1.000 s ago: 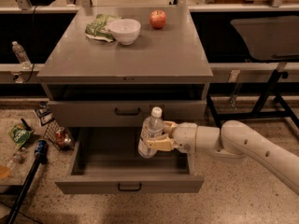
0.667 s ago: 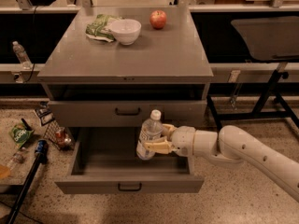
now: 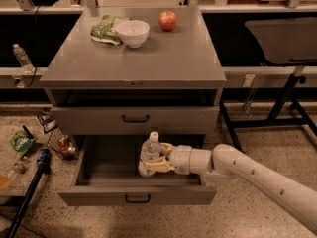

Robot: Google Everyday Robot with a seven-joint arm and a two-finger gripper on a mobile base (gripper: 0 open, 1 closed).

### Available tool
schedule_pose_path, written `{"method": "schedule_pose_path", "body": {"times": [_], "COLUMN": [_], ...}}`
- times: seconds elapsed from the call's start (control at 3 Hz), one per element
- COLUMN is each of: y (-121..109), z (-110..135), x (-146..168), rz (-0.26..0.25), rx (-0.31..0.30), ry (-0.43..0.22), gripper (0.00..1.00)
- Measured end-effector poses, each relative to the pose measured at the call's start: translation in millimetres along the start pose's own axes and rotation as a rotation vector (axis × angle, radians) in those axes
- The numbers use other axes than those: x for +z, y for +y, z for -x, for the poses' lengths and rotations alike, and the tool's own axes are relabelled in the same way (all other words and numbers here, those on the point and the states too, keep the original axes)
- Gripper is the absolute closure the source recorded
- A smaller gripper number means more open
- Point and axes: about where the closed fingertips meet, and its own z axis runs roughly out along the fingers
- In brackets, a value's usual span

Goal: Place blue plastic bottle into middle drawer

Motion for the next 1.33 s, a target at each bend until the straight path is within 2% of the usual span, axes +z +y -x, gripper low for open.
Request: {"method": "schedule_pose_path", "body": {"times": [0.33,0.67,1.0,1.33], "y": [-6.8,-15.6,-22.7,-24.7], "z": [-34.0,-49.6,-73.5,-91.8], "x": [40.6,70.8,103.8,119.1], "rz": [0.016,0.044,0.056,0.049], "rx": [-0.011,-0.031,-0.082,-0.113], "ry": [0.040,0.064,0.114,0.143], "gripper": [1.00,1.00,0.74,0.51]}}
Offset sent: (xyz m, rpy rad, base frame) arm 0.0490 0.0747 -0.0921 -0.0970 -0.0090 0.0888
